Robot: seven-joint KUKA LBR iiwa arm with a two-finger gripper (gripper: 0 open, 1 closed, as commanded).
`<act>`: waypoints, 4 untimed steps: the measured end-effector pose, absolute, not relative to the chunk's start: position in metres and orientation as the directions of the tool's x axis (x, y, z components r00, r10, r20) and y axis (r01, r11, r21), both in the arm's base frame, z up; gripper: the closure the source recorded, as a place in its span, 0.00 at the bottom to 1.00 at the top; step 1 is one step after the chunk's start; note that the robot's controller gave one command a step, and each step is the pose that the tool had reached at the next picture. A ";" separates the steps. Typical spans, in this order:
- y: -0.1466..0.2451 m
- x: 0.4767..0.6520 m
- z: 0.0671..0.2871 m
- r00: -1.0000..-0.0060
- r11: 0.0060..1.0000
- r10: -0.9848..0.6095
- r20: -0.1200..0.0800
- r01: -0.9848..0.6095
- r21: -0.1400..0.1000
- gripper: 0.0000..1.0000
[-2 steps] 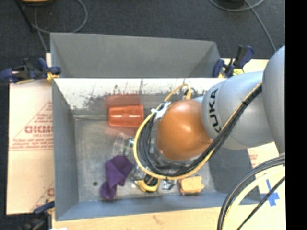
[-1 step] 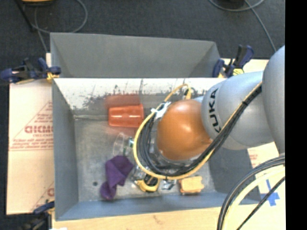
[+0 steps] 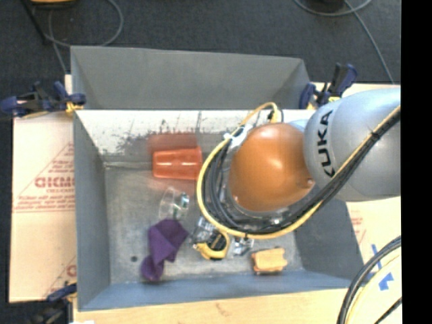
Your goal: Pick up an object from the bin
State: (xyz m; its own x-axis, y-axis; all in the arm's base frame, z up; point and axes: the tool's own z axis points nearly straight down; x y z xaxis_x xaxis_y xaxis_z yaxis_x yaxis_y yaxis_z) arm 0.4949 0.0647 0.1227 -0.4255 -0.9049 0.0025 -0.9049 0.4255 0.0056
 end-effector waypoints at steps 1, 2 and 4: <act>0.055 0.497 0.137 -0.438 0.438 -0.899 -0.008 -0.899 -0.010 1.00; 0.056 0.494 0.149 -0.442 0.442 -0.897 0.006 -0.897 0.013 1.00; 0.056 0.505 0.101 -0.028 0.028 -1.000 -0.002 -1.000 -0.007 1.00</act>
Offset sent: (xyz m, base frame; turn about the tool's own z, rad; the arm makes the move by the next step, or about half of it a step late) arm 0.0121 0.0015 0.1343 0.0168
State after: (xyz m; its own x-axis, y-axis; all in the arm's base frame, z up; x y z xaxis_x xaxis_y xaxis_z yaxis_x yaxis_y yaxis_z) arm 0.5051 0.0557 0.1011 -0.0283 -0.9996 -0.0018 -0.9996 0.0283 -0.0070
